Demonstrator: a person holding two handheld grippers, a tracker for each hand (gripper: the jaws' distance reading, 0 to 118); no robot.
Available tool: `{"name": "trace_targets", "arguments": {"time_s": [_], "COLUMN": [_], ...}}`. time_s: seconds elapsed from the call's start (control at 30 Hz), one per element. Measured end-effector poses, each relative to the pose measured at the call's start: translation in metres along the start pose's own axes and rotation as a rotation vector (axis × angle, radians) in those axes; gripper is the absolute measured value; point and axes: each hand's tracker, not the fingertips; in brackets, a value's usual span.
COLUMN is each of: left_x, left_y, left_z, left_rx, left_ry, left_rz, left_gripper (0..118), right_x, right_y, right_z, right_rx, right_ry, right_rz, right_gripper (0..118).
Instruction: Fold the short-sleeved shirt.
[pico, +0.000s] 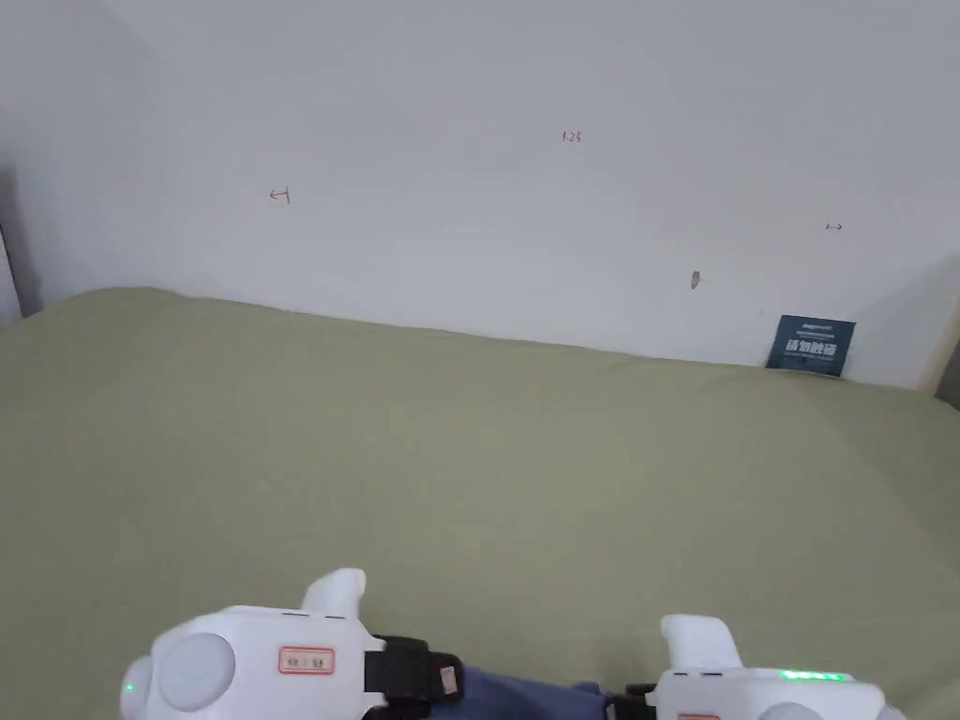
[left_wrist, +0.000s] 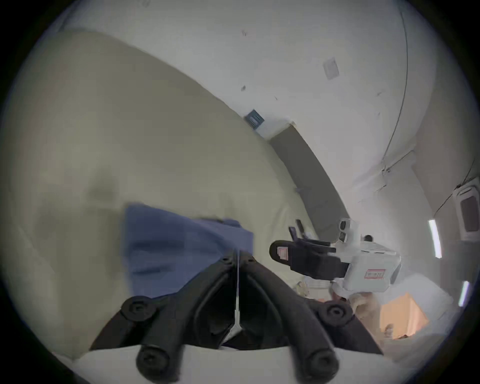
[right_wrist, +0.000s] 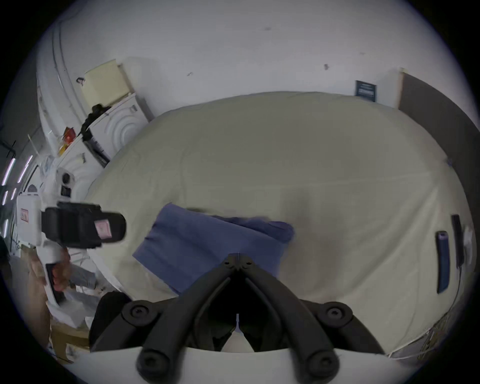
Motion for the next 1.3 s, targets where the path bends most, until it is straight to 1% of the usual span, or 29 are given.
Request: {"name": "trace_targets", "arguments": {"time_s": [0.07,0.1,0.13,0.17,0.2,0.23,0.27,0.3,0.33,0.4,0.43,0.5,0.6,0.67,0.73,0.77,0.8,0.83,0.87,0.9,0.93,0.97,1.0,1.03,1.07,1.1,1.17,1.23,1.3], "left_x": [-0.018,-0.028,-0.037,-0.048,-0.057,-0.062,-0.069,-0.075,-0.071,-0.079,-0.082,-0.101,-0.100,-0.100,-0.098,-0.093,-0.087,-0.083,-0.075,-0.076,-0.084,-0.089,-0.089,-0.087,-0.084,-0.082,-0.092,-0.091,-0.096], "left_y": [0.005,0.006,0.006,0.006,0.005,0.003,0.001,-0.001,-0.005,-0.008,-0.010,-0.009,-0.016,-0.021,-0.023,-0.024,-0.026,-0.028,-0.033,-0.036,-0.038,-0.039,-0.039,-0.041,-0.043,-0.045,-0.037,-0.037,-0.030], "left_z": [0.005,0.006,0.006,0.006,0.004,0.003,0.001,-0.002,-0.004,-0.018,-0.025,-0.038,-0.054,-0.072,-0.079,-0.083,-0.088,-0.090,-0.091,-0.090,-0.086,-0.081,-0.080,-0.077,-0.074,-0.070,-0.067,-0.060,-0.051], "left_rx": [-0.007,-0.015,-0.021,-0.044,-0.060,-0.061,-0.079,-0.099,-0.105,-0.164,-0.193,-0.171,-0.159,-0.172,-0.137,-0.153,-0.197,-0.229,-0.239,-0.234,-0.223,-0.184,-0.191,-0.204,-0.203,-0.197,-0.207,-0.190,-0.150], "left_ry": [0.076,0.094,0.074,0.054,0.039,0.035,0.004,-0.023,-0.039,-0.089,-0.091,-0.169,-0.235,-0.235,-0.317,-0.312,-0.286,-0.224,-0.102,-0.013,-0.076,-0.196,-0.180,-0.143,-0.141,-0.146,-0.143,-0.129,-0.116], "left_rz": [0.003,0.013,0.023,0.053,0.081,0.093,0.102,0.109,0.119,0.151,0.164,0.222,0.350,0.378,0.345,0.330,0.290,0.241,0.161,0.100,0.147,0.258,0.258,0.190,0.120,0.093,0.115,0.102,0.092], "left_gripper": [3,3,3,3,3,3,3,11,36,111,117,117,117,116,111,99,65,41,32,32,30,30,29,29,29,29,29,28,27], "right_x": [-0.010,-0.012,-0.009,-0.003,0.004,0.009,0.013,0.015,0.015,0.013,0.013,0.014,0.023,0.027,0.030,0.031,0.032,0.033,0.033,0.035,0.037,0.039,0.040,0.041,0.040,0.038,0.032,0.023,0.008], "right_y": [0.004,0.004,0.001,-0.003,-0.010,-0.016,-0.019,-0.020,-0.019,-0.018,-0.017,-0.017,-0.020,-0.022,-0.025,-0.025,-0.025,-0.024,-0.023,-0.022,-0.021,-0.020,-0.019,-0.018,-0.017,-0.015,-0.014,-0.013,-0.011], "right_z": [-0.025,-0.040,-0.053,-0.070,-0.080,-0.083,-0.079,-0.074,-0.072,-0.073,-0.073,-0.074,-0.073,-0.072,-0.071,-0.070,-0.069,-0.068,-0.067,-0.065,-0.064,-0.063,-0.062,-0.063,-0.065,-0.069,-0.072,-0.070,-0.065], "right_rx": [-0.075,-0.126,-0.176,-0.241,-0.277,-0.256,-0.202,-0.190,-0.195,-0.202,-0.204,-0.203,-0.189,-0.175,-0.162,-0.158,-0.154,-0.149,-0.141,-0.129,-0.111,-0.093,-0.081,-0.075,-0.073,-0.077,-0.066,-0.052,-0.048], "right_ry": [0.028,0.028,0.019,-0.010,-0.069,-0.084,-0.037,-0.018,-0.017,-0.024,-0.025,-0.023,0.008,0.028,0.040,0.044,0.047,0.047,0.042,0.031,0.028,0.013,0.007,0.010,0.013,0.009,-0.015,-0.037,-0.035], "right_rz": [0.006,-0.003,-0.018,-0.022,-0.031,-0.031,-0.042,-0.065,-0.070,-0.048,-0.043,-0.044,-0.094,-0.120,-0.139,-0.144,-0.152,-0.160,-0.166,-0.170,-0.174,-0.185,-0.198,-0.209,-0.217,-0.216,-0.204,-0.218,-0.208], "right_gripper": [0,0,0,0,0,0,0,0,0,0,0,0,0,0,0,0,0,0,0,0,0,0,0,0,0,0,0,0,0]}}
